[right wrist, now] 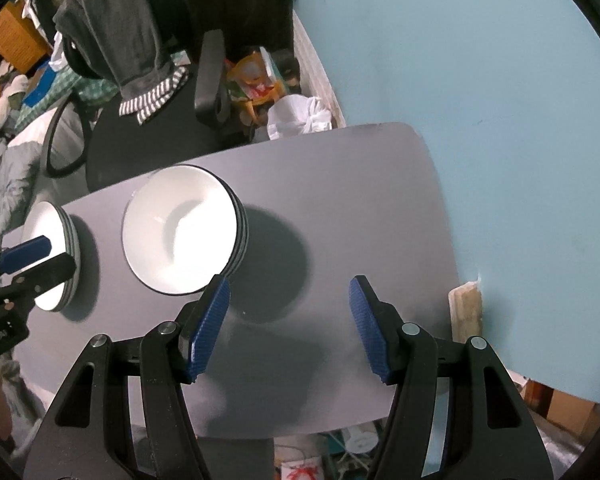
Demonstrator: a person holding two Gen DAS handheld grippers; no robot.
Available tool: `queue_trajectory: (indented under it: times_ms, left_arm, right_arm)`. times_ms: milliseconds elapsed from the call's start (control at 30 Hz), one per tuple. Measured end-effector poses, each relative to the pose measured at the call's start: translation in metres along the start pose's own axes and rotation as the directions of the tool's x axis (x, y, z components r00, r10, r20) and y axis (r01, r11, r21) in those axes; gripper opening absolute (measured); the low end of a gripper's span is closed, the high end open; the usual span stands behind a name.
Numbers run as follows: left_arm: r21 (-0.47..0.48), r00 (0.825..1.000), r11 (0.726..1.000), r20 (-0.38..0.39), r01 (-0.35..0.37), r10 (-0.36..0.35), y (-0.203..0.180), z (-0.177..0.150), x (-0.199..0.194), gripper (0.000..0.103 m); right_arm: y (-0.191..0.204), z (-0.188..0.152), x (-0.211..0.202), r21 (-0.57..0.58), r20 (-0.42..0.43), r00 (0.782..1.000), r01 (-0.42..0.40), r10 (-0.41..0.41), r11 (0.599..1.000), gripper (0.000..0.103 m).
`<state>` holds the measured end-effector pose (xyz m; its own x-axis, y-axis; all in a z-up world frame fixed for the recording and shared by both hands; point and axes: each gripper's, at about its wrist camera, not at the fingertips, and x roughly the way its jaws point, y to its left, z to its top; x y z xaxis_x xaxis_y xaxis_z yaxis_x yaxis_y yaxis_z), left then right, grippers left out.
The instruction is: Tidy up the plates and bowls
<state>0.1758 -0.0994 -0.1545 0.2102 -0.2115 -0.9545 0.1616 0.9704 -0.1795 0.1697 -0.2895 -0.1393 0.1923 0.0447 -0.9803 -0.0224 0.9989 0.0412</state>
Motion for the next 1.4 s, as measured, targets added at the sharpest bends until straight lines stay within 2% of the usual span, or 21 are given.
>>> queue_trajectory:
  times_ms: [233, 433, 533, 633, 767, 1000, 1267, 1400]
  left_arm:
    - [-0.037, 0.999, 0.999, -0.036, -0.002, 0.001, 0.010, -0.002, 0.016, 0.050]
    - [-0.037, 0.998, 0.999, -0.056, -0.010, 0.008, 0.011, 0.002, 0.029, 0.050]
    - [-0.047, 0.998, 0.999, -0.066, 0.005, -0.008, 0.012, 0.005, 0.035, 0.051]
    - [-0.067, 0.997, 0.998, -0.075, 0.021, -0.026, 0.013, 0.010, 0.042, 0.051]
    - [-0.074, 0.995, 0.997, -0.088, 0.033, -0.040, 0.011, 0.016, 0.053, 0.051]
    - [-0.097, 0.988, 0.995, -0.147, 0.029, -0.043, 0.008, 0.025, 0.084, 0.051]
    - [-0.089, 0.982, 0.996, -0.188, -0.005, -0.012, 0.008, 0.028, 0.108, 0.051]
    - [-0.091, 0.982, 0.996, -0.190, -0.003, -0.014, 0.009, 0.029, 0.114, 0.051]
  right_arm:
    - [-0.004, 0.001, 0.008, -0.038, -0.002, 1.000, -0.023, 0.023, 0.999, 0.061]
    - [-0.004, 0.008, 0.025, -0.144, 0.056, 0.998, 0.027, -0.019, 0.989, 0.061]
    - [-0.003, 0.012, 0.028, -0.164, 0.063, 0.998, 0.002, 0.008, 0.986, 0.061]
    - [0.000, 0.021, 0.032, -0.157, 0.032, 0.994, -0.100, 0.106, 0.983, 0.061]
    - [0.008, 0.030, 0.049, -0.137, -0.039, 0.982, -0.187, 0.183, 0.973, 0.061]
    - [0.015, 0.037, 0.084, -0.115, -0.128, 0.969, -0.226, 0.212, 0.967, 0.061]
    - [0.015, 0.041, 0.102, -0.101, -0.162, 0.962, -0.240, 0.222, 0.966, 0.062]
    - [0.016, 0.042, 0.111, -0.084, -0.184, 0.950, -0.270, 0.251, 0.959, 0.062]
